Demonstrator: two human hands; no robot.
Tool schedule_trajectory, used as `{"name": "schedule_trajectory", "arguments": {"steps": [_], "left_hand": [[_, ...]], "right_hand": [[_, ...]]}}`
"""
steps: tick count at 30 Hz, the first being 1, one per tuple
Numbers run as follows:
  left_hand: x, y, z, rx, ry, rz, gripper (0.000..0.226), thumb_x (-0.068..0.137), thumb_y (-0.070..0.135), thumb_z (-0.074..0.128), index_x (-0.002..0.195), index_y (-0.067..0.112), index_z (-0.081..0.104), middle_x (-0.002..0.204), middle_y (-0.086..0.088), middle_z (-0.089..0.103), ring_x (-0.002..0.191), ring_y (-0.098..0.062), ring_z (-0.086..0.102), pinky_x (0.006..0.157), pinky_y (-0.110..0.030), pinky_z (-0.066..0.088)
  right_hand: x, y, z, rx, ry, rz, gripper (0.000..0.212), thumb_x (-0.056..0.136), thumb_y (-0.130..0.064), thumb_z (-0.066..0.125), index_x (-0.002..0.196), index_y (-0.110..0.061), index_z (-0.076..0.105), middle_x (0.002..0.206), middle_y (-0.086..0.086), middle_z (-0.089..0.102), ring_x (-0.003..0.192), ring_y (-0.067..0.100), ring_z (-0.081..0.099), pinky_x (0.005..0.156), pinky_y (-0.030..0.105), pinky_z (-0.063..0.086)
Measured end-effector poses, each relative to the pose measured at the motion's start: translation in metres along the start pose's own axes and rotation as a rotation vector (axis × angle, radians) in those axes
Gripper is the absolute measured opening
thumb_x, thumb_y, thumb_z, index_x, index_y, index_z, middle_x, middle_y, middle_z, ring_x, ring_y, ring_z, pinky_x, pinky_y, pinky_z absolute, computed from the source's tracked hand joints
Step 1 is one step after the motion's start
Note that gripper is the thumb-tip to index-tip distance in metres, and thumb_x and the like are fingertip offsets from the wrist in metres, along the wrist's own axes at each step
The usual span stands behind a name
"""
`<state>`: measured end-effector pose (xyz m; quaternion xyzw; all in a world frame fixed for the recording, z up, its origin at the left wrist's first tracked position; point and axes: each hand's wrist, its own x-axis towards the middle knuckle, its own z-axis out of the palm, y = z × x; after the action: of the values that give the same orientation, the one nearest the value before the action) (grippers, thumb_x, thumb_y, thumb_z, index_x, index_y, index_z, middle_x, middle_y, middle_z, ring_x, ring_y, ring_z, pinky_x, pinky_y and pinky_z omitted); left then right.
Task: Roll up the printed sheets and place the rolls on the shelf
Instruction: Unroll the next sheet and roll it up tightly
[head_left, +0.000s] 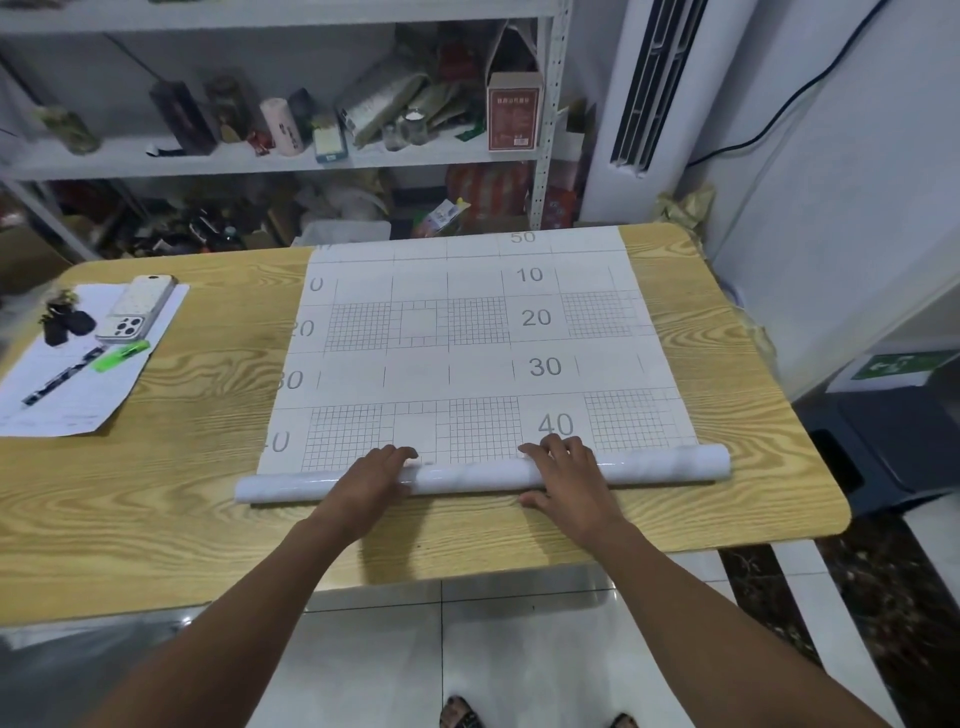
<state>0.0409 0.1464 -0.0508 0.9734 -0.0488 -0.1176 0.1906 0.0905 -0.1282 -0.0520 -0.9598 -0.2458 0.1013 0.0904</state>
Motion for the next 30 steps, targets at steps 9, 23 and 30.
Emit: {"name": "schedule_trajectory", "arguments": {"steps": [9, 23, 30], "left_hand": [[-0.006, 0.004, -0.005, -0.001, 0.011, -0.048, 0.04, 0.094, 0.007, 0.045, 0.132, 0.015, 0.04, 0.115, -0.01, 0.051, 0.108, -0.023, 0.043, 0.088, -0.027, 0.033], [-0.015, -0.003, -0.008, 0.005, -0.007, 0.05, 0.06, 0.077, 0.03, 0.071, 0.129, 0.025, 0.043, 0.118, 0.001, 0.041, 0.09, -0.021, 0.051, 0.078, -0.031, 0.044], [-0.015, 0.0, 0.0, 0.078, -0.013, 0.047, 0.053, 0.079, 0.01, 0.064, 0.128, 0.017, 0.046, 0.116, -0.006, 0.051, 0.101, -0.025, 0.047, 0.081, -0.03, 0.036]], "right_hand": [[0.001, -0.003, 0.001, 0.082, 0.05, 0.0, 0.051, 0.081, -0.045, 0.065, 0.118, -0.012, 0.052, 0.115, 0.005, 0.053, 0.101, 0.026, 0.048, 0.092, 0.035, 0.037], [-0.003, -0.007, -0.006, 0.056, 0.017, -0.027, 0.04, 0.092, -0.042, 0.05, 0.123, -0.017, 0.049, 0.122, 0.0, 0.05, 0.108, 0.02, 0.044, 0.095, 0.031, 0.032], [-0.006, -0.007, -0.008, 0.056, -0.042, -0.035, 0.039, 0.095, -0.041, 0.044, 0.126, -0.016, 0.049, 0.124, 0.0, 0.051, 0.112, 0.021, 0.044, 0.095, 0.032, 0.031]]}}
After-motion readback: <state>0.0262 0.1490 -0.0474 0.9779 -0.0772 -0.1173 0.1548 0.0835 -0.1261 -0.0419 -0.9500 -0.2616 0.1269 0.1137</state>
